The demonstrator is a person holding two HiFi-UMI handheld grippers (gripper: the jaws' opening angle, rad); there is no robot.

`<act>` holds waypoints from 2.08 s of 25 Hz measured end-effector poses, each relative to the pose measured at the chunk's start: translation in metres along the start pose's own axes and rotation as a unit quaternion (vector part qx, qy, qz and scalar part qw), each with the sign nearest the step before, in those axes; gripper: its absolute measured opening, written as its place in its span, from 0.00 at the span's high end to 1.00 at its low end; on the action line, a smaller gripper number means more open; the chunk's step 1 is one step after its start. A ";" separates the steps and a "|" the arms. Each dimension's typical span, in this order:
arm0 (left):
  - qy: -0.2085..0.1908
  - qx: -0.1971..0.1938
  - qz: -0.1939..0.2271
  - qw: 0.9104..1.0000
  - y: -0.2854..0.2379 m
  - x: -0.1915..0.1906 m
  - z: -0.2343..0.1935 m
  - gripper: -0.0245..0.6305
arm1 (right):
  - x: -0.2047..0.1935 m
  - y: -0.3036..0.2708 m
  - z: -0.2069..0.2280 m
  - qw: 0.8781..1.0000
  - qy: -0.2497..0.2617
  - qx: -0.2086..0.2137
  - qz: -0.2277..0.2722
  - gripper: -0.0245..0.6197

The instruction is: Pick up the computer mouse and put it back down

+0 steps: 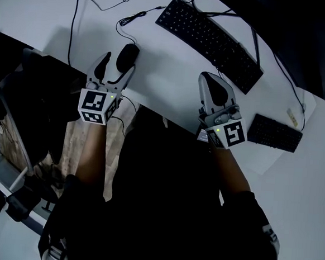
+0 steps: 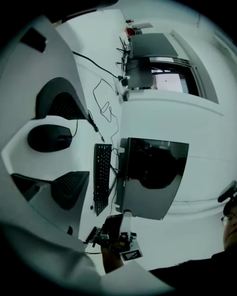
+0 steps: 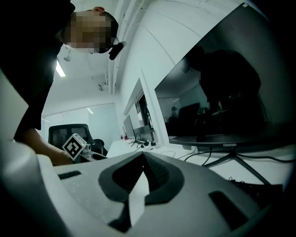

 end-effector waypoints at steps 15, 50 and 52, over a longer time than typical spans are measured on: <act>-0.007 -0.035 -0.190 0.981 -0.079 -0.036 -0.027 0.45 | -0.028 -0.072 0.005 0.997 -0.050 0.016 -0.054 0.96; -0.015 0.016 -0.156 0.987 -0.058 -0.015 -0.009 0.50 | -0.019 -0.040 0.015 0.999 -0.031 0.003 -0.032 0.96; -0.015 0.021 -0.129 0.991 -0.046 -0.001 -0.007 0.50 | -0.010 -0.030 0.013 1.000 -0.028 -0.002 -0.015 0.96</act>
Point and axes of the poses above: the fingertips, and each gripper's own axes: y backward along the fingers, z to its right, x out of its top, the point moved 10 cm from there along y, backward along the fingers, and after that the axes turned 9 degrees about -z, right-handed, at the moved point
